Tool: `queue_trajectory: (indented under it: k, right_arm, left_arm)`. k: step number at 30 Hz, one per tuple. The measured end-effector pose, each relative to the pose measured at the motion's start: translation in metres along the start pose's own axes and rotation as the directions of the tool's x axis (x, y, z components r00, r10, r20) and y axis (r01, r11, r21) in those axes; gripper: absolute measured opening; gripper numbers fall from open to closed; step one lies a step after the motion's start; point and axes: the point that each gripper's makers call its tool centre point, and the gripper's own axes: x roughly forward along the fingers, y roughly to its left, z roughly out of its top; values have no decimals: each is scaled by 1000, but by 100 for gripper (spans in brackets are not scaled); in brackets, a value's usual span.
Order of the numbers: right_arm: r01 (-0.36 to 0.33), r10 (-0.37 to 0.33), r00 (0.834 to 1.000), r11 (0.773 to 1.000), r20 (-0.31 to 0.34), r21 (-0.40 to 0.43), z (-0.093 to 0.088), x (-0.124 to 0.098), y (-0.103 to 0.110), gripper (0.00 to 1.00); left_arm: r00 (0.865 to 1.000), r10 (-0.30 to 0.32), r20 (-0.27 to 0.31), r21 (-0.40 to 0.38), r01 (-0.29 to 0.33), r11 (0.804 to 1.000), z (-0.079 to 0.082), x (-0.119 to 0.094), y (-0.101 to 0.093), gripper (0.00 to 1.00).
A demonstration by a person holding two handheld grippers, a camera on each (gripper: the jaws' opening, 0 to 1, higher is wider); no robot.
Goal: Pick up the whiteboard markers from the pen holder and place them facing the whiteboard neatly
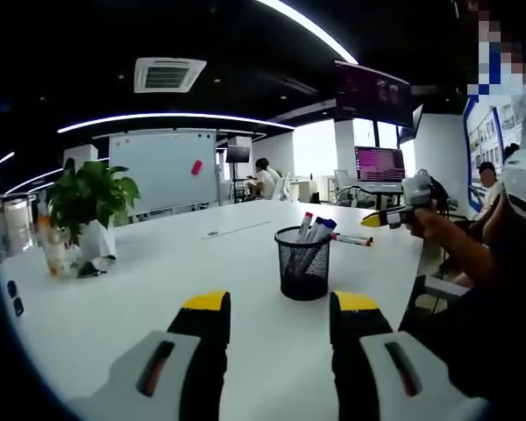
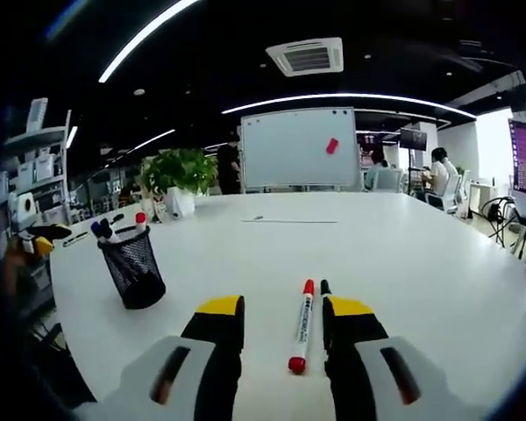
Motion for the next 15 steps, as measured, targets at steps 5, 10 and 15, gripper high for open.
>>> queue_trajectory:
  k: [5, 10, 15]
  right_arm:
    - [-7, 7, 1000, 1000, 7, -11, 5, 1, 5, 37]
    - [-25, 25, 1000, 999, 13, -24, 10, 3, 16, 37]
    - [-41, 41, 999, 999, 21, -36, 15, 6, 24, 37]
  left_arm:
    - [1000, 1, 0, -1, -1, 1000, 0, 0, 0, 47]
    - [1000, 0, -3, -3, 0, 1000, -2, 0, 0, 47]
    - [1000, -3, -3, -3, 3, 1000, -2, 1, -1, 47]
